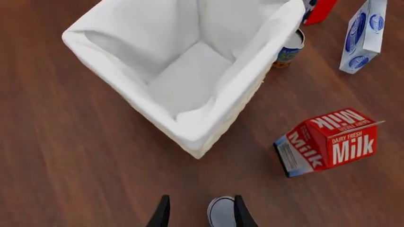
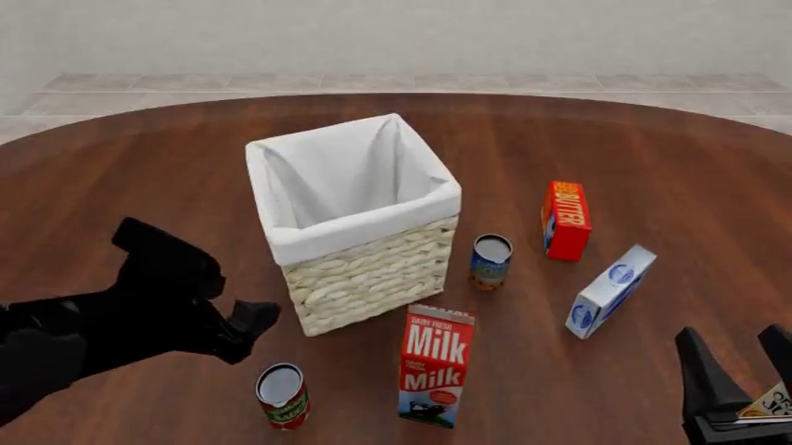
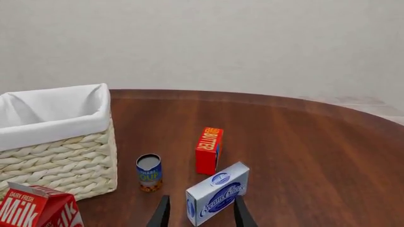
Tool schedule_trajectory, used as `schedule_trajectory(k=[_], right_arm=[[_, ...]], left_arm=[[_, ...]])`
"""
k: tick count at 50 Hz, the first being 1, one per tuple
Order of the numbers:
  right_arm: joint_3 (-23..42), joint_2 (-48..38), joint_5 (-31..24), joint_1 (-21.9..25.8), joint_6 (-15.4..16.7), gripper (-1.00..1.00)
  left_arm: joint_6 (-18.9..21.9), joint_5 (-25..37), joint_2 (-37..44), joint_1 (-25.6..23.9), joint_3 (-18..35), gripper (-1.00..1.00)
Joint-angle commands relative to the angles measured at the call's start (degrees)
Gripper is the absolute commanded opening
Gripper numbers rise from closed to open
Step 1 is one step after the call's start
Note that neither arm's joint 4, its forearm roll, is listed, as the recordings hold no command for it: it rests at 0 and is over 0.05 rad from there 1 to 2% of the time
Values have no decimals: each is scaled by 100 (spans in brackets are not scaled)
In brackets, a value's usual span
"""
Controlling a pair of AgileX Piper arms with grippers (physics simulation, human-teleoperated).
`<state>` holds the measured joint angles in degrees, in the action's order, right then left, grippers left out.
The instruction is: Pick up the alphabet soup and the tomato sauce, and put them in the basket.
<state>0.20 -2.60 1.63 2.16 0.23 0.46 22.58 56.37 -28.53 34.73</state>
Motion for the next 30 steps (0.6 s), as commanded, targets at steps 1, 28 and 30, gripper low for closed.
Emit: schedule_trajectory(k=[1, 28, 30], right_arm=[[-1, 12, -19, 8, 2, 100], [10, 214, -199, 33, 6, 100], [9, 208, -191, 32, 10, 100]], left_arm=[[-160, -99, 119, -239, -220, 100], [-280, -260, 230, -401, -526, 100], [-308, -262, 230, -424, -527, 100]])
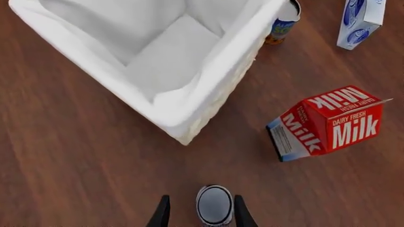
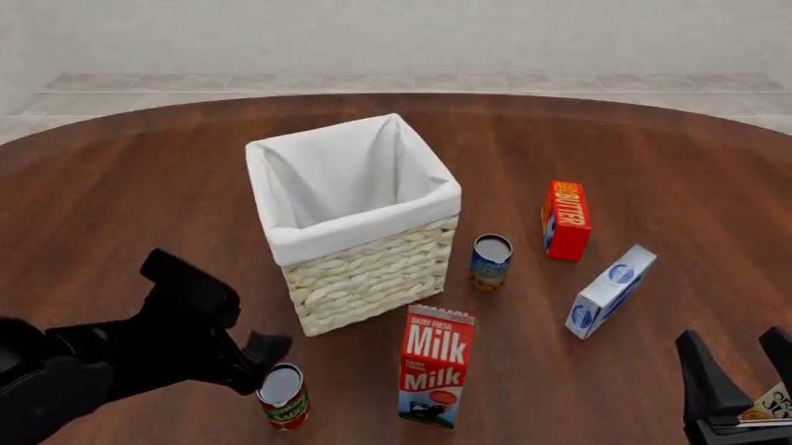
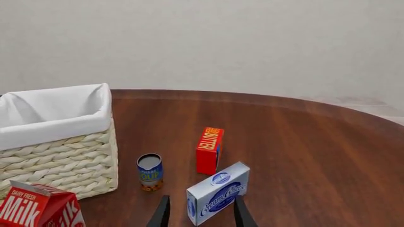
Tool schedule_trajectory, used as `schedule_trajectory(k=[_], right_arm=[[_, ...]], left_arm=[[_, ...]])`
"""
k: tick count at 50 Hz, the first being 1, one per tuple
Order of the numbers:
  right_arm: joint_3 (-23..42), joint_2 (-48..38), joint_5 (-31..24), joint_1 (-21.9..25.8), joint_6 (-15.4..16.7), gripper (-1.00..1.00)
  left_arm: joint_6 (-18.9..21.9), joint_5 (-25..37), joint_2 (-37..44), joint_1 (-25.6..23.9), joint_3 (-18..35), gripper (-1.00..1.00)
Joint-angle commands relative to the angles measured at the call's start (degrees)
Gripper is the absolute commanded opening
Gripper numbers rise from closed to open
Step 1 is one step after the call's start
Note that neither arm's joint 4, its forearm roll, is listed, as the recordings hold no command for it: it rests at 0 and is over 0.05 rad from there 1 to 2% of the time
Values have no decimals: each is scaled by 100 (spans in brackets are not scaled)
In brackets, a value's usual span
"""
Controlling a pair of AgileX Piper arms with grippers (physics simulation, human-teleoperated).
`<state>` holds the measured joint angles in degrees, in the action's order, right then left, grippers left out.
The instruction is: Pick up the alphabet soup and the tomato sauce, and put them in the basket.
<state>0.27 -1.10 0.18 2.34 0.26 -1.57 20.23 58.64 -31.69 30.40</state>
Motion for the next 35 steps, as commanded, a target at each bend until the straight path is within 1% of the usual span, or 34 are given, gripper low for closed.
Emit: schedule_trajectory(k=[1, 15, 35], right_arm=[[2, 54, -40, 14, 7, 100], [12, 89, -60, 19, 14, 100], [18, 78, -56, 20, 20, 100]], left_arm=[[-123, -31, 6, -122, -96, 100], [-231, -174, 77, -295, -282, 100], [-358, -295, 174, -531, -383, 100]])
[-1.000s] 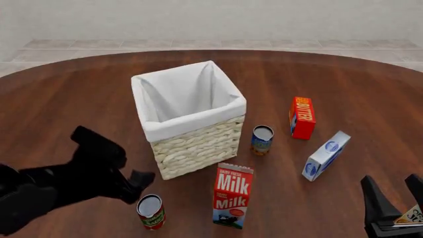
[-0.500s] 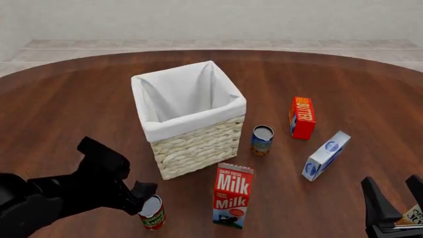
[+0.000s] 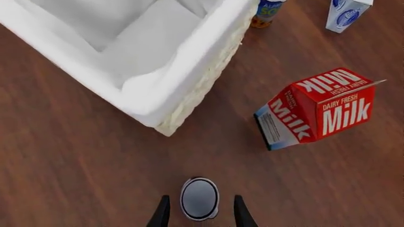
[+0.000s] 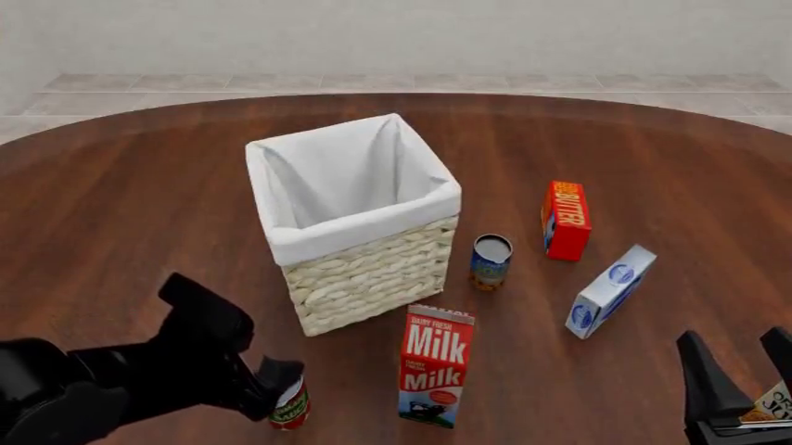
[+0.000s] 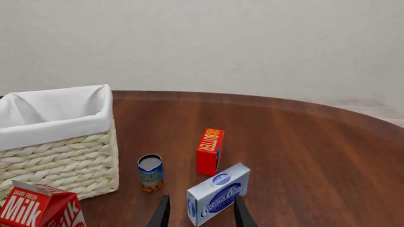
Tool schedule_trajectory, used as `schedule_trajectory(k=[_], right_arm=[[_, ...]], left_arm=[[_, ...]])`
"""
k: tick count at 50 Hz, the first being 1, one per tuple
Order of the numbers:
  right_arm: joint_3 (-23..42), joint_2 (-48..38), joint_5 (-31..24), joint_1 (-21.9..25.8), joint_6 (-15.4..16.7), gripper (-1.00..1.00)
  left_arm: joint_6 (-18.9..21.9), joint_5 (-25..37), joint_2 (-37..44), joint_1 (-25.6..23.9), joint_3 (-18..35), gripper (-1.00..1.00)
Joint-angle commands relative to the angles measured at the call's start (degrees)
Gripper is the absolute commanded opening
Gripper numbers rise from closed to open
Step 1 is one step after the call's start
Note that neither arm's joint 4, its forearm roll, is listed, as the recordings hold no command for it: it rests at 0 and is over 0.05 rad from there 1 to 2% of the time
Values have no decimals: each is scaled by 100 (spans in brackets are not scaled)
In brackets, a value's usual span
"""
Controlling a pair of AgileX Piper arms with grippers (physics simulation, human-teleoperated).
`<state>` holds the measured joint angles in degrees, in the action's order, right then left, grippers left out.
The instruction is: Pick up the alphabet soup and the tomato sauce, and put them in the basket.
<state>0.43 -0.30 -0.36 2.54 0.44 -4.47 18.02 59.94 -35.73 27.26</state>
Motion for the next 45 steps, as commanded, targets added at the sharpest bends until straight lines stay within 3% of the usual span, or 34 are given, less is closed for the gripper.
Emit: schedule_trajectory(k=[1, 30, 45], right_arm=[[3, -2, -3, 1, 3, 100], [-8, 3, -10, 11, -9, 100], [2, 25, -15, -6, -20, 100]], left_arm=[[-117, -61, 30, -159, -63, 100], [134, -398, 181, 65, -397, 100], [-32, -750, 427, -62, -635, 100]])
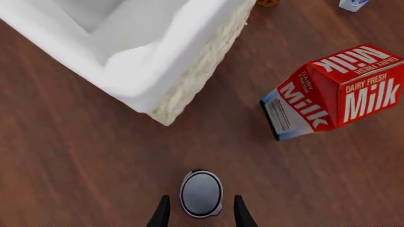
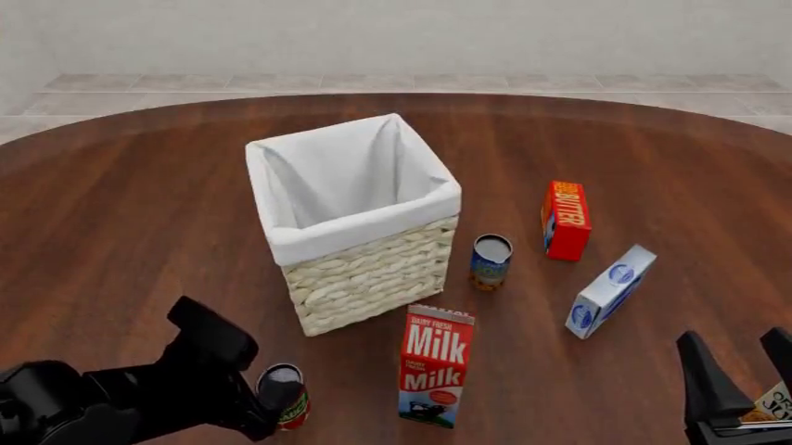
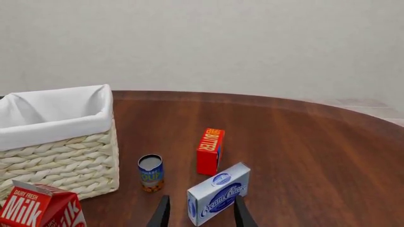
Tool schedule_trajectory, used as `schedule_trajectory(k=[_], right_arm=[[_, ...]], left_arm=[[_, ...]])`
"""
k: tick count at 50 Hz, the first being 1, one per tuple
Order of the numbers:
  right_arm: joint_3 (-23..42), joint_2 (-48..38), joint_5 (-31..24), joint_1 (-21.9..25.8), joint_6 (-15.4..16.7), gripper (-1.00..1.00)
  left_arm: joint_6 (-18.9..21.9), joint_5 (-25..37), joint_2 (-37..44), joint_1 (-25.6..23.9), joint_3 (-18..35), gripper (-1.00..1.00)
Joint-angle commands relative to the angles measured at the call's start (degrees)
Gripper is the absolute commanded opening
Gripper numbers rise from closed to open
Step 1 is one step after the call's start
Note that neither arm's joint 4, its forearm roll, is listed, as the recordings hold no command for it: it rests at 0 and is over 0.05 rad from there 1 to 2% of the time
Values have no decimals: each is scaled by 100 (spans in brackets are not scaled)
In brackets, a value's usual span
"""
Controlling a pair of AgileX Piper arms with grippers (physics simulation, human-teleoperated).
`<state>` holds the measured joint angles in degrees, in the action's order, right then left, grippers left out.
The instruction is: Pick up the alphabet soup and the tomato sauce, and put them in the basket.
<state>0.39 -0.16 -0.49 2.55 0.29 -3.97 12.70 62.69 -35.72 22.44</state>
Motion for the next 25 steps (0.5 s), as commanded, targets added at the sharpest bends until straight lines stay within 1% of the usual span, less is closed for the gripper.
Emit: schedule_trajectory(k=[1, 13, 25], right_arm=[[5, 10, -3, -8, -2, 100], [5, 10, -6, -7, -8, 100], [1, 11, -9, -10, -10, 100]], left_arm=[[-81, -235, 164, -60, -161, 100], [-159, -444, 334, -125, -251, 100], [-120, -702, 541, -120, -374, 100]])
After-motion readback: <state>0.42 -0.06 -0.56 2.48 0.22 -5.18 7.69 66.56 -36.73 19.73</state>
